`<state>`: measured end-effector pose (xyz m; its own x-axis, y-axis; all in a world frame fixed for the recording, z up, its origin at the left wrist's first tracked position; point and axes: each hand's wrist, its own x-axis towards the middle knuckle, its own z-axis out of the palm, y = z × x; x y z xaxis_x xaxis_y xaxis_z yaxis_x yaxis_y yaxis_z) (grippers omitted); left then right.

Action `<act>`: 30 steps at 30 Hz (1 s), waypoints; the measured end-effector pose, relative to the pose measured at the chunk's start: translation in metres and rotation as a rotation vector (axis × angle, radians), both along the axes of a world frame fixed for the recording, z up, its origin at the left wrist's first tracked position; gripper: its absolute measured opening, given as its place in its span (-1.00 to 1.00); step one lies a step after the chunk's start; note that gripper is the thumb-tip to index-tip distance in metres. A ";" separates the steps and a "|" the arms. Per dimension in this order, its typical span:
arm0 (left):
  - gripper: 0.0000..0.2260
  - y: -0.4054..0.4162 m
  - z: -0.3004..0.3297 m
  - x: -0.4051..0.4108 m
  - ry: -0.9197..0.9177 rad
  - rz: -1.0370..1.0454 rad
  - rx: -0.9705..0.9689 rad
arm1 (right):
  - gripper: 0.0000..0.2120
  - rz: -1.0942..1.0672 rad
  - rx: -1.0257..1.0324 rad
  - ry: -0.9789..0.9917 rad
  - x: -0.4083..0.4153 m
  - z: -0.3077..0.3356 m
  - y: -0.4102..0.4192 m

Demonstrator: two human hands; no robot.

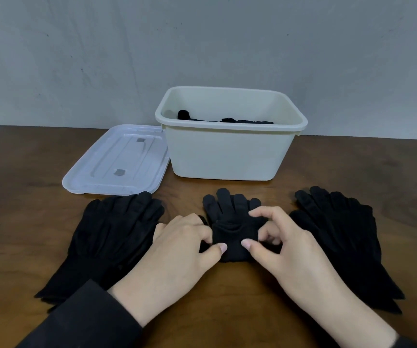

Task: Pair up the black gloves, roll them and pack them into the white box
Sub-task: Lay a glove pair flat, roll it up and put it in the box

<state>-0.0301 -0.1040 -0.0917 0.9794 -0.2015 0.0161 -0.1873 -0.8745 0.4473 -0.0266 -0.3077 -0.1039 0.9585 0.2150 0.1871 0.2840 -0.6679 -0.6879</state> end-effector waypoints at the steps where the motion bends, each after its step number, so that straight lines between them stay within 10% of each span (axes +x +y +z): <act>1: -0.70 0.000 -0.001 0.001 -0.029 0.019 0.008 | -0.61 0.004 -0.055 -0.040 -0.001 -0.003 0.001; 9: -0.62 0.005 -0.006 0.006 -0.185 -0.074 -0.018 | -0.78 0.090 -0.306 -0.351 0.005 -0.012 0.002; 19: -0.33 0.018 -0.003 -0.001 -0.079 -0.345 0.277 | -0.47 0.244 -0.421 -0.055 0.003 -0.004 -0.019; 30: -0.55 0.007 -0.003 0.001 -0.146 -0.241 0.120 | -0.69 0.154 -0.289 -0.111 0.002 0.001 -0.016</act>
